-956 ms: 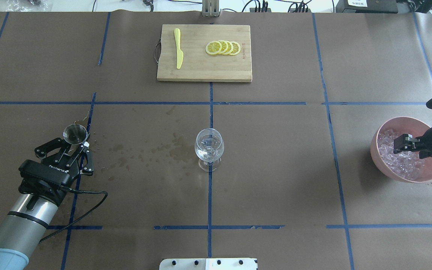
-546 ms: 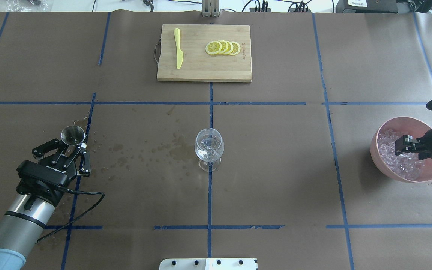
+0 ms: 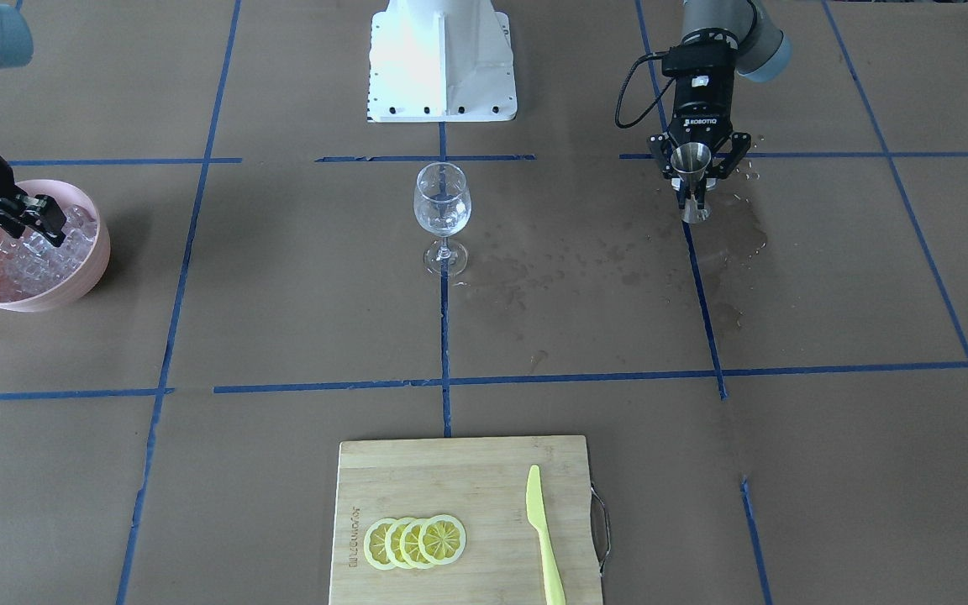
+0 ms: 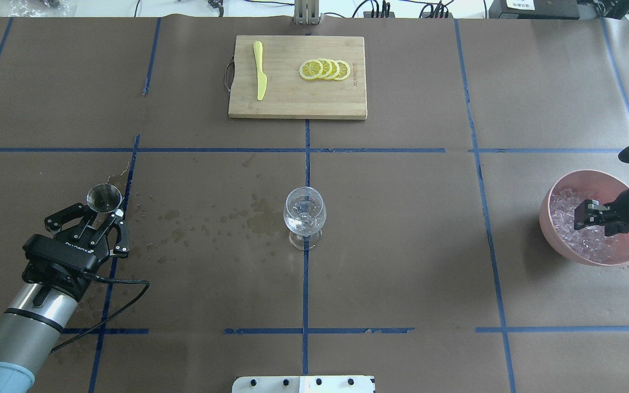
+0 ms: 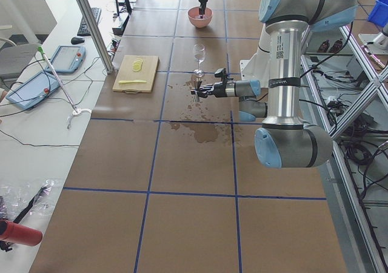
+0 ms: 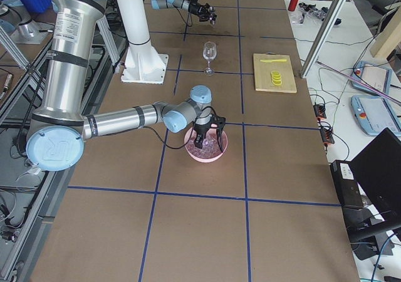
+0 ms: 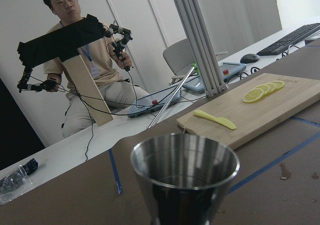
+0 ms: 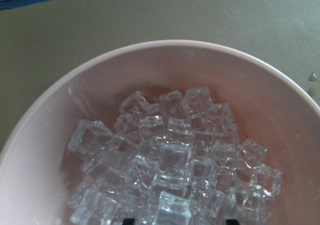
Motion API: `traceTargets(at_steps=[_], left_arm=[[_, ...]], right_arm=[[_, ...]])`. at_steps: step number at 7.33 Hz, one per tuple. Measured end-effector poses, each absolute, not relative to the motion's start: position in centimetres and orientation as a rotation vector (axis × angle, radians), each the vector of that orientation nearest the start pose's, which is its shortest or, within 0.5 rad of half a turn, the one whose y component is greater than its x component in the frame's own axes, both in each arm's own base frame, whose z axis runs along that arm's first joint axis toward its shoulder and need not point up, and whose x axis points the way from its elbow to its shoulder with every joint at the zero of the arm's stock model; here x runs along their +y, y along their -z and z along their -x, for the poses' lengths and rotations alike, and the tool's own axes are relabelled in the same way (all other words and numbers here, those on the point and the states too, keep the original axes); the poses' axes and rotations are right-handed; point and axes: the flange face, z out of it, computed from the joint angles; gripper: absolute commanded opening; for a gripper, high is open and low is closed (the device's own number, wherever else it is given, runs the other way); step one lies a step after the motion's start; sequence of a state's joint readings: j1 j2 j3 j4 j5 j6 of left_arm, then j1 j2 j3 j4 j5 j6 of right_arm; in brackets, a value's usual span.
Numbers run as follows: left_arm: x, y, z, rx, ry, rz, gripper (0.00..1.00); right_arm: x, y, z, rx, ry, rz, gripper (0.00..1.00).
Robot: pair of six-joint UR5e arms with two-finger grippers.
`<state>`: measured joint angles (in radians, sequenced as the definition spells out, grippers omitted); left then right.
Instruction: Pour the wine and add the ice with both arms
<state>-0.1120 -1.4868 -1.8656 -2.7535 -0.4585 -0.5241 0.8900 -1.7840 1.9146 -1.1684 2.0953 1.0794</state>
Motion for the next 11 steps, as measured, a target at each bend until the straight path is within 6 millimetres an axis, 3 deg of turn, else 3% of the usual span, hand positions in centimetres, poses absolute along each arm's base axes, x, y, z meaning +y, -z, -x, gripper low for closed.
traceTargets(at_steps=[2,4,8,11], left_arm=[[-26.7,-41.7,-38.0,0.521,0.02,-1.394,0.0],[-26.7,-41.8,-38.0,0.524,0.018,-1.391,0.0],[-26.6,-41.9,-38.0,0.526,0.02,-1.389,0.0],[-26.7,-42.9,-38.5,0.575,0.08,-1.359,0.0]], right_arm=[[-38.5,-54.9,20.5,-0.732,-0.238,0.065,0.23],[-38.6,-54.8,20.6,-0.734,-0.236,0.064,0.02],[-38.7,-52.6,19.7,-0.76,-0.242,0.023,0.0],[-39.3,-49.7,17.4,-0.795,-0.275,-0.049,0.0]])
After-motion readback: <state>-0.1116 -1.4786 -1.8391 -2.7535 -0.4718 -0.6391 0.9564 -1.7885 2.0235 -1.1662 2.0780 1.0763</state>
